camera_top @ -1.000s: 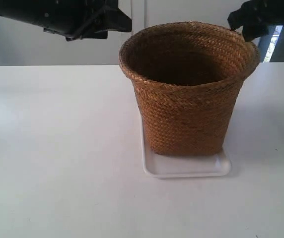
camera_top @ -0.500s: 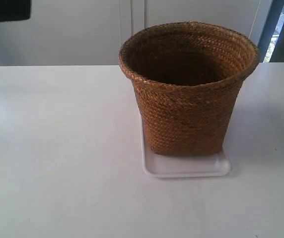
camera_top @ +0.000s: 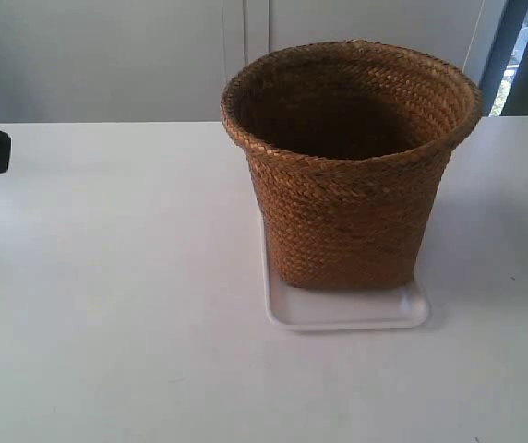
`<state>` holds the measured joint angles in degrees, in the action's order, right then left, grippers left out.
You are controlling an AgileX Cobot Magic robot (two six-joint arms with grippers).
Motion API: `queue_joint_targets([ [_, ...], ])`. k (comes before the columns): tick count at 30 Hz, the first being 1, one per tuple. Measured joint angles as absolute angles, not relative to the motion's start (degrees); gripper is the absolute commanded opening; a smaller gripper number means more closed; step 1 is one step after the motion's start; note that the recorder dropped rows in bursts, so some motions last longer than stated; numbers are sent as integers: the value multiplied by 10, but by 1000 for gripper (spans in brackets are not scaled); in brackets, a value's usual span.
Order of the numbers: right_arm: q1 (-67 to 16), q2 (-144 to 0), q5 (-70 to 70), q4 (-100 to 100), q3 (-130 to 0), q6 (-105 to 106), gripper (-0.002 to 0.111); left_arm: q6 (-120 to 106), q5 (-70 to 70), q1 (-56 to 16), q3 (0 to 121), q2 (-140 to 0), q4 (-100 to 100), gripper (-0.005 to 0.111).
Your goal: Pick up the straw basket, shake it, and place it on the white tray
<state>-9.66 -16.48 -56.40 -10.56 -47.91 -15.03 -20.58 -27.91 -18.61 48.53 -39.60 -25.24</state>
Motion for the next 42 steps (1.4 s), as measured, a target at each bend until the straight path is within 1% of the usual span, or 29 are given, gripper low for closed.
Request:
queue_joint_targets([
  [5,-97,-159,-527,-107,-420,-152,0,-211,-190,-186,421,-350,-251,0],
  [10,-97,-159,-527,-108,-338,-154,0,-216,-158,-186,355,-306,-251,0],
  [14,-97,-160,-518,-108,-314,-155,0,-217,-146,-186,316,-293,-251,0],
  [34,-97,-160,-505,-89,-313,-205,0,-220,-146,-186,310,-291,-250,0],
  [42,-97,-160,-505,-89,-313,-205,0,-353,-146,-186,310,-288,-133,0],
])
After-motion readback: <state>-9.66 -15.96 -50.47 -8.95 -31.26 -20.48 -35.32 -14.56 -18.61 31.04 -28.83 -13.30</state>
